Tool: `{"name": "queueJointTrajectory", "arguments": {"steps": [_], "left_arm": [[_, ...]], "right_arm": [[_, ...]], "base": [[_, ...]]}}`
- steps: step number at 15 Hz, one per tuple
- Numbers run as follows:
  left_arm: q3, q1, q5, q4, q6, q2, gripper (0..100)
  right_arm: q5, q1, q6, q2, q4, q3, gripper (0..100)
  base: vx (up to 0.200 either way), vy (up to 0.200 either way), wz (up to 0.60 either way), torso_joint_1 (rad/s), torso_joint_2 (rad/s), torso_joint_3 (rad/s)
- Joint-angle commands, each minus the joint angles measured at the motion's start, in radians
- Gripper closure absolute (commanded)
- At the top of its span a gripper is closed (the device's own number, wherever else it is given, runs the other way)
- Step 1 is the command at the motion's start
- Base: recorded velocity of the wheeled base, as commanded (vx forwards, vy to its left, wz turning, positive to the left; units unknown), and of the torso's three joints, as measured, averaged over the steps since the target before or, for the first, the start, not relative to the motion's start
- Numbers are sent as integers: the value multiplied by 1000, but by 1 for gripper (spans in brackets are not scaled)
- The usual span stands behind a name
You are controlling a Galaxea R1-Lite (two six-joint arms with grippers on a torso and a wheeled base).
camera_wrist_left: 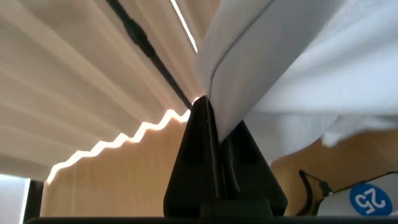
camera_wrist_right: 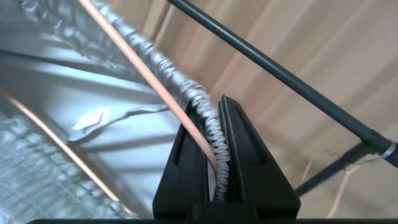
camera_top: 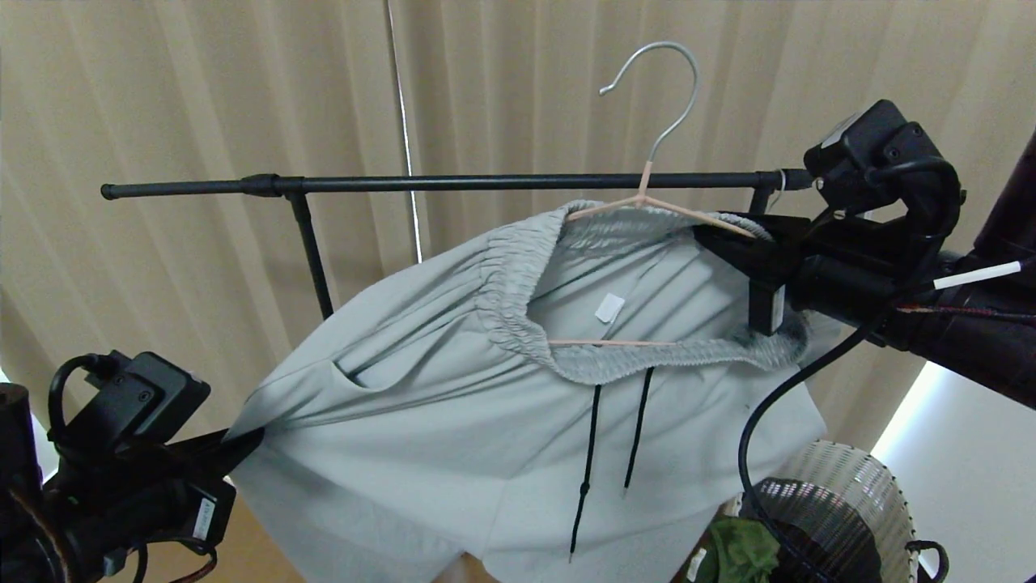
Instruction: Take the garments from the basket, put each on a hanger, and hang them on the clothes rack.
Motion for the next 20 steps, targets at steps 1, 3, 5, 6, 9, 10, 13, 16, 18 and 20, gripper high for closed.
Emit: {"name": "queueJointTrajectory", "arguments": {"steps": [1,3,5,6,9,10,13,16,18,20], "left_arm": [[1,4,5,2,-2,15,100],[3,3,4,2,-4,13,100],[0,1,1,1,-11,10,0],[0,1,-2,1,-13,6,0],[17,-6,-4,-44,-39,-62,0],[35,-10,-4,-87,-48,-114,0],[112,-8,-2,-128,-51,-207,0],[106,-8,-6,-145,-114,-272,0],[83,-6,-6,-143,-125,-269,0],[52,-5,-4,-145,-172,-272,0]], "right_arm": [[-2,-7,0,-13,-1,4,100],[-4,-6,0,-13,0,6,100],[-10,-13,0,-11,9,4,100],[-11,-21,0,-11,25,4,100],[-41,-49,0,-17,135,-10,100],[-91,-55,0,-22,201,-11,100],[-169,-61,9,-25,332,-11,100],[-220,-101,46,-16,385,-20,100],[-220,-132,64,-2,385,-30,100],[-220,-158,81,27,385,-54,100]], "base": [[0,0,0,0,0,0],[0,0,0,0,0,0],[0,0,0,0,0,0],[0,0,0,0,0,0],[0,0,0,0,0,0],[0,0,0,0,0,0],[0,0,0,0,0,0],[0,0,0,0,0,0],[0,0,0,0,0,0],[0,0,0,0,0,0]]}}
